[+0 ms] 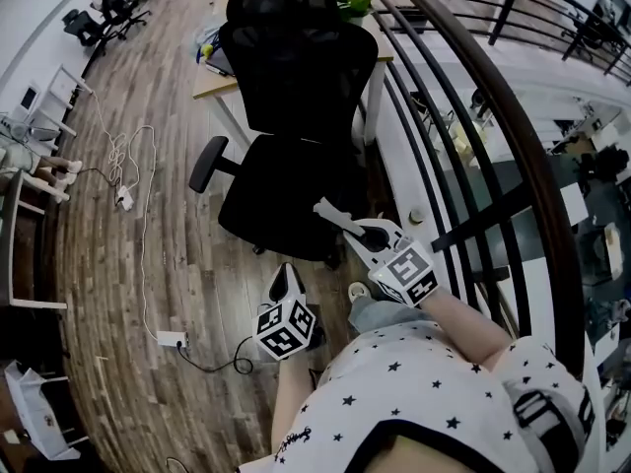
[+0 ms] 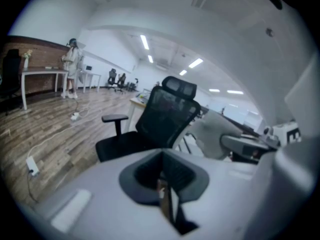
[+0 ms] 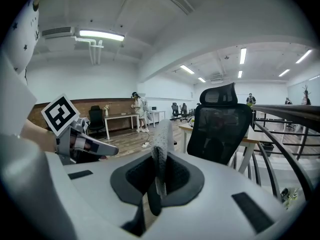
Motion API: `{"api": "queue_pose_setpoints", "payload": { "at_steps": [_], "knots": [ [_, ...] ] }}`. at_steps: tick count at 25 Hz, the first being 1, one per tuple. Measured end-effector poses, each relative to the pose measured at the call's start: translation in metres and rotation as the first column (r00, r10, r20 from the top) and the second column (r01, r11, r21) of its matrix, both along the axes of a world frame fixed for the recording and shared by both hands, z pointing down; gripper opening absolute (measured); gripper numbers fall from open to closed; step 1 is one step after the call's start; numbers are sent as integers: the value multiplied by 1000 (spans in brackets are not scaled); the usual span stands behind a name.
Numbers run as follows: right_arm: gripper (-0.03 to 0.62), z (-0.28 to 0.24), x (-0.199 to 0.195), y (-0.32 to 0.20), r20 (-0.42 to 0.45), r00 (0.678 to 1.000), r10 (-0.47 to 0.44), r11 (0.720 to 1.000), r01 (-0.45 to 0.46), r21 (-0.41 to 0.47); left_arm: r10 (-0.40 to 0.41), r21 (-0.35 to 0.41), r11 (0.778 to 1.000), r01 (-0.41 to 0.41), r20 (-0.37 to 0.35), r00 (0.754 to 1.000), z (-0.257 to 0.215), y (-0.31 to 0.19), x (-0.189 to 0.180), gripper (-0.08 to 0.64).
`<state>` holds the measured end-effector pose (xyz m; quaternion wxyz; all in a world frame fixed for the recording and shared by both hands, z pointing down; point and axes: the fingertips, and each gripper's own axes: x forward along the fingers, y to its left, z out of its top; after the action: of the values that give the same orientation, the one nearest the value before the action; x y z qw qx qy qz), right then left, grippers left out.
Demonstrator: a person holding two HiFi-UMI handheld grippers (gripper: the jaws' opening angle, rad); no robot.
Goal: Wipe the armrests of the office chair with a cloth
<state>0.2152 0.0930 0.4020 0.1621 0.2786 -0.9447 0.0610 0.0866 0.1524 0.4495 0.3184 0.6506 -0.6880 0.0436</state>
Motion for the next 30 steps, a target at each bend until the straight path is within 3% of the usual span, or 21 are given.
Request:
{"api": "queue_pose_setpoints", "payload": {
  "at_steps": [15, 22, 30],
  "knots": [
    [26, 23, 11, -98, -27, 1000, -10, 1000, 9, -7, -25, -14, 1000, 26, 12, 1000, 9, -88, 4, 8],
    [26, 43, 22, -126, -28, 999, 16, 999, -17, -49, -25, -65, 998, 25, 11, 1000, 24, -102, 11, 8],
    [26, 81, 45, -159, -102, 990, 98, 992, -106, -68, -20, -115, 993, 19, -7, 1000, 49, -113, 5, 8]
  ]
}}
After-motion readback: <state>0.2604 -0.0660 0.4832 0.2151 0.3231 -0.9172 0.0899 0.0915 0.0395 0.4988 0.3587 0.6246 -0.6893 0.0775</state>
